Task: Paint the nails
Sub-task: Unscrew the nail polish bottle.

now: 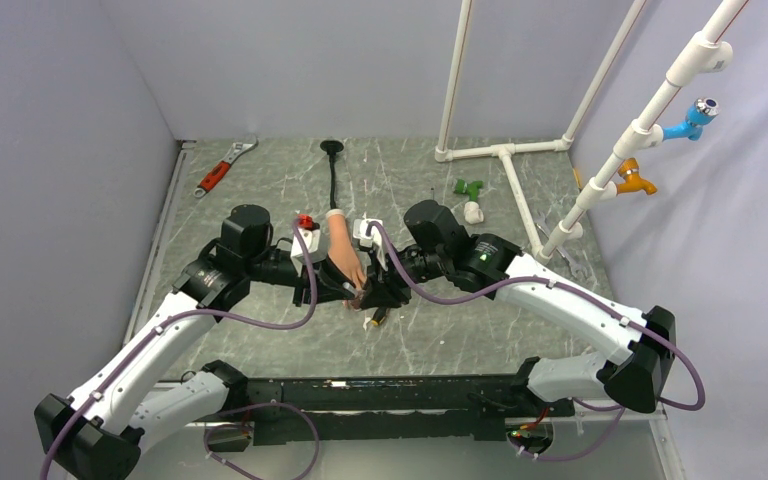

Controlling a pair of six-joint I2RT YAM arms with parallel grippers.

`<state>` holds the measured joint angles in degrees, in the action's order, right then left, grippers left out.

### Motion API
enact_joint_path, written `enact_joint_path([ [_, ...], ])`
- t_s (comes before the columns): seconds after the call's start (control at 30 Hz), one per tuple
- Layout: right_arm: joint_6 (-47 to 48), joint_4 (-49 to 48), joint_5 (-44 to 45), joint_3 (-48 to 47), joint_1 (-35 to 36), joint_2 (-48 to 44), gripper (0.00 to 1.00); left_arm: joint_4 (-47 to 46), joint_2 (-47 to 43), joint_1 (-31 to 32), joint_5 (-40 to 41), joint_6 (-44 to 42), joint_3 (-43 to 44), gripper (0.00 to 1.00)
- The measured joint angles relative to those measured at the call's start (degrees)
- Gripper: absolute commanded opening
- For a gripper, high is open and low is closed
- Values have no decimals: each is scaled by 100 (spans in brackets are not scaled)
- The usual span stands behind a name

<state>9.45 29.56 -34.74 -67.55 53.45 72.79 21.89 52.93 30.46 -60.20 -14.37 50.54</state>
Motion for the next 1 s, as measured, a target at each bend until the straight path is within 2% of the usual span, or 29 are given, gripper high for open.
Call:
enact_joint_path([
  [0.03, 2, 2, 0, 0, 0, 2, 0, 2, 4, 2, -4, 2, 2, 20],
  [0.17, 2, 11, 17, 0, 0, 2, 0, 13, 17, 2, -24, -4, 9, 0],
  [0.47, -33, -52, 426, 0, 39, 0, 0, 7, 24, 0, 190, 42, 24, 0],
  [1.0, -219, -466, 1952, 0, 201, 122, 0, 28, 435, 0, 1373, 444, 404, 0],
])
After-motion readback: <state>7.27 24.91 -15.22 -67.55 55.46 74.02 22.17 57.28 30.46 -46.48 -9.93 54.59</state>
